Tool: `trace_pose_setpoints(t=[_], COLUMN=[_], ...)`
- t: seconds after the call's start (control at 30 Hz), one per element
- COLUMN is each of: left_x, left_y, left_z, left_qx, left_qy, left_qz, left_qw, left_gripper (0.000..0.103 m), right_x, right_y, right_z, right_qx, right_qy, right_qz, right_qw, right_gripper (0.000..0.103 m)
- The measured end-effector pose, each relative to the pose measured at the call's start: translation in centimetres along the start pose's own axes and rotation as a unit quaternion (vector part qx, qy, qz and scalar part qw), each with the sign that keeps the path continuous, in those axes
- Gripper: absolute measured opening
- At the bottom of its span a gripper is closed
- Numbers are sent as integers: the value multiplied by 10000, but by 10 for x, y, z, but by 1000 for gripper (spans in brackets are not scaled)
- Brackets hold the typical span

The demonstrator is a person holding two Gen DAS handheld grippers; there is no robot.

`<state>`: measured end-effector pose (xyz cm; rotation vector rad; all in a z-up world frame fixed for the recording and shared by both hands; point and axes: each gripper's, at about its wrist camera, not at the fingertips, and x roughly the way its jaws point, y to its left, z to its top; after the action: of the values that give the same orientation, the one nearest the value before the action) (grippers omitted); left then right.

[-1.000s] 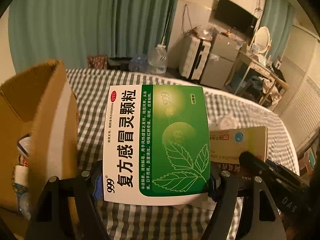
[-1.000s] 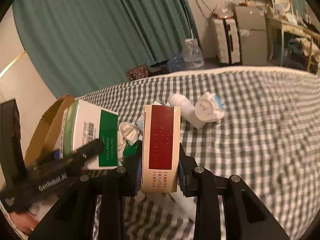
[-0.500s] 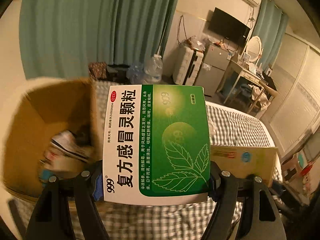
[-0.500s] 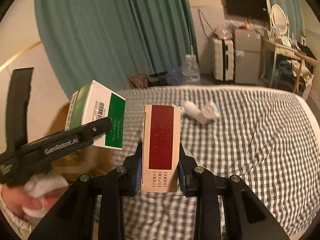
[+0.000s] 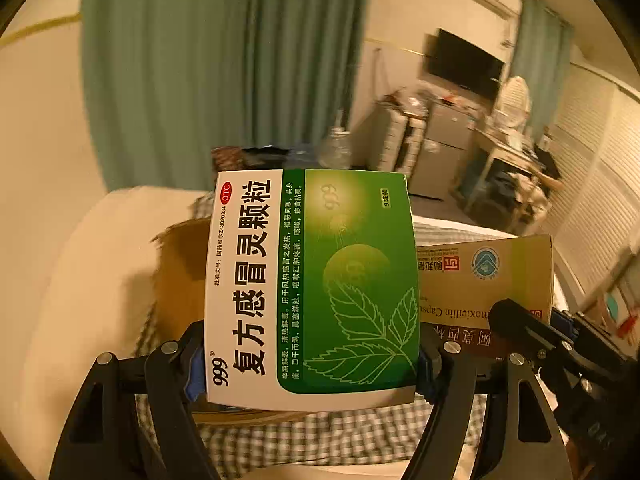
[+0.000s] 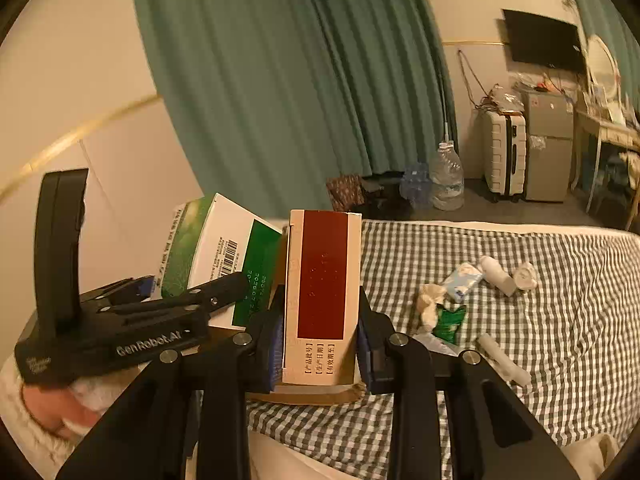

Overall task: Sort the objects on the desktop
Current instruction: 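Carry both medicine boxes to the cardboard box and open both tools inside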

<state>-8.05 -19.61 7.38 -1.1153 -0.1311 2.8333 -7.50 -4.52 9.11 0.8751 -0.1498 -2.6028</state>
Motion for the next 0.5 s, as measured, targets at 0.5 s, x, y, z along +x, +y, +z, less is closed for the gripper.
trace_pose_setpoints(t=[0.5], left_x=[75], left_y=[80], left_z=[-31], left_qx=[97], left_qy=[260], left_qz=[486], left_qw=[9984], left_gripper=[79], right_x=[138], right_y=[41], right_z=[-4], right_qx=[-203], right_qy=[1055], right_qz=[-229], right_qw=[9939], right_gripper=[31])
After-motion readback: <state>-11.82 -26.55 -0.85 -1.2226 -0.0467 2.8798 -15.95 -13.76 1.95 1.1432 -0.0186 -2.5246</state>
